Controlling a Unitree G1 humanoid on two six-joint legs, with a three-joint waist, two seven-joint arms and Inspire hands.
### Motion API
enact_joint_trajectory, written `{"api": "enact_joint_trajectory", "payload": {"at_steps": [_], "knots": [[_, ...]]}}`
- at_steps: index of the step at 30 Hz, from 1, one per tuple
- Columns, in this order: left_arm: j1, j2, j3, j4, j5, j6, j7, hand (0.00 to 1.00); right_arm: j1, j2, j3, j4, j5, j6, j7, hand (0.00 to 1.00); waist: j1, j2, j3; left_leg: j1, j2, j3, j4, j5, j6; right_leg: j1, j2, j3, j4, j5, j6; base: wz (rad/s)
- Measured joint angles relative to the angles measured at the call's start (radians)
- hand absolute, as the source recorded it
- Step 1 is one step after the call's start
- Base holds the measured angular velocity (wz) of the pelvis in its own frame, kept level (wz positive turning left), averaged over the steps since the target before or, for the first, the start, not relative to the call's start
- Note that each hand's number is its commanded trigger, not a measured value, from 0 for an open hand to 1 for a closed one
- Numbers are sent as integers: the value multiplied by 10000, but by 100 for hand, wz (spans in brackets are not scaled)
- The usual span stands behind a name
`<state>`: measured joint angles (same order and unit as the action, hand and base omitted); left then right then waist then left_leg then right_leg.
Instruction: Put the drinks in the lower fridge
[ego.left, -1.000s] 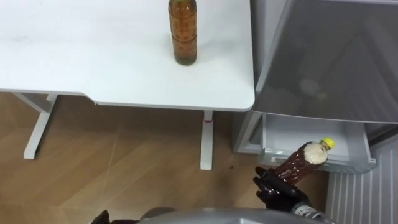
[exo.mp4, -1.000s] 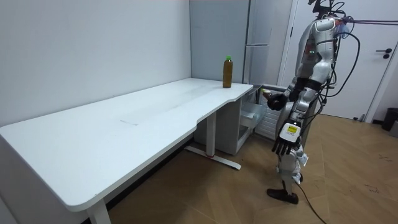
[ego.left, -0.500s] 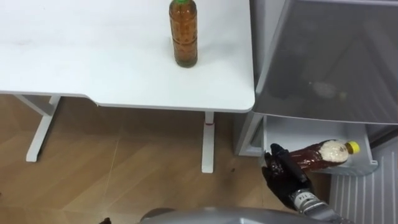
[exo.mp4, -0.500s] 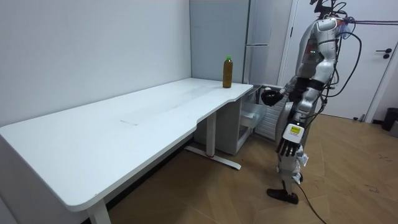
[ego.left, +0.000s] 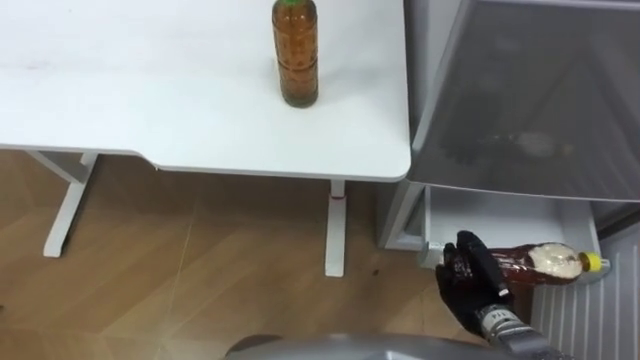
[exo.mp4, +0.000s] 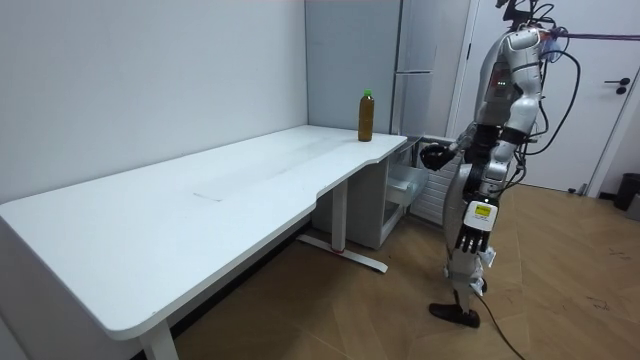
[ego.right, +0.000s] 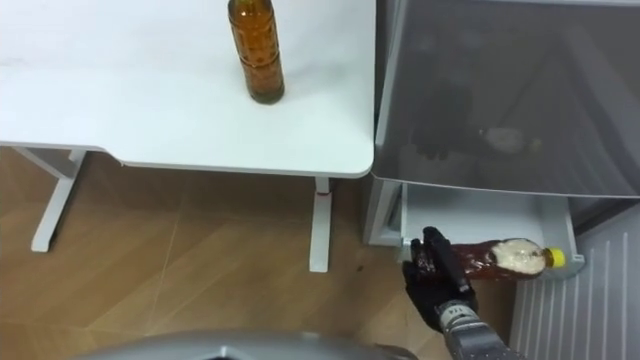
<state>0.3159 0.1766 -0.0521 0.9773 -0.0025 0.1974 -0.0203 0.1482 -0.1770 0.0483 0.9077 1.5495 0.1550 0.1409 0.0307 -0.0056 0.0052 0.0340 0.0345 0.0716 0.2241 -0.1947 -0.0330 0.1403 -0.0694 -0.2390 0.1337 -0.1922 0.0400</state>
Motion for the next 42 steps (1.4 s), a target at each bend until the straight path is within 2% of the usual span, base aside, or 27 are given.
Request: {"api": "enact_joint_trajectory", "payload": {"at_steps": [6,8,13,17,22,27,28,29,30,31,34,42], "knots": [[-151,-11,-43,-199,452,27,-121,0,-557,-33,-190,528,146,70,1,100,-72,103,8,-373,-38,-216,132,10,12,-219,-4,-185,-2,2,-3,11],[-355,-11,-61,-182,561,69,-122,0,-1244,-77,-541,1313,220,178,-130,100,-123,100,5,-631,-59,-297,197,33,36,-432,-8,-201,24,9,-13,9],[-686,12,-53,-168,628,159,-115,0,-2351,-154,-1275,1799,244,199,-447,100,-138,116,10,-1297,-63,-401,364,70,63,-936,-11,-302,122,70,-32,7],[-889,128,-60,-166,618,204,-94,0,-3179,-257,-1362,2352,221,228,-659,100,-157,-2,108,-1490,-60,-434,336,103,53,-1234,-27,-375,210,86,-55,2],[-1244,242,-205,-163,527,267,-103,0,-3761,-345,-1515,3067,232,270,-794,100,-196,69,101,-2064,-69,-445,349,194,79,-1794,-61,-380,374,99,-66,0],[-1768,325,-288,-62,633,287,-142,0,-4625,-641,-1580,3823,46,529,-860,100,-201,43,117,-2164,-152,-448,44,427,110,-2044,-155,-426,427,101,-68,2],[-1865,341,-290,-40,630,287,-155,0,-4760,-682,-1600,4033,39,560,-866,96,-183,21,131,-2181,-152,-442,-1,455,108,-2124,-165,-426,492,101,-68,0],[-1932,352,-296,11,628,288,-173,0,-4841,-703,-1601,4107,34,578,-865,55,-187,9,139,-2214,-152,-441,-26,477,112,-2178,-174,-433,527,101,-68,0],[-2002,363,-304,62,616,286,-190,0,-4879,-729,-1590,4108,35,591,-866,4,-169,-4,146,-2288,-152,-441,-20,489,113,-2248,-178,-444,548,101,-68,0],[-2055,368,-305,91,615,286,-198,0,-4896,-740,-1592,4108,49,603,-866,0,-164,-16,154,-2332,-153,-446,-20,503,113,-2288,-181,-461,551,102,-70,4],[-2275,397,-318,268,607,277,-240,0,-4921,-779,-1590,4161,64,652,-875,0,-56,-77,193,-2416,-151,-456,-15,543,109,-2349,-188,-546,549,108,-80,6],[-2499,432,-307,447,538,152,-339,0,-5611,-991,-1678,4931,23,762,-1007,0,62,-87,199,-2856,-153,-450,-14,698,123,-2866,-224,-625,726,147,-126,0]]}}
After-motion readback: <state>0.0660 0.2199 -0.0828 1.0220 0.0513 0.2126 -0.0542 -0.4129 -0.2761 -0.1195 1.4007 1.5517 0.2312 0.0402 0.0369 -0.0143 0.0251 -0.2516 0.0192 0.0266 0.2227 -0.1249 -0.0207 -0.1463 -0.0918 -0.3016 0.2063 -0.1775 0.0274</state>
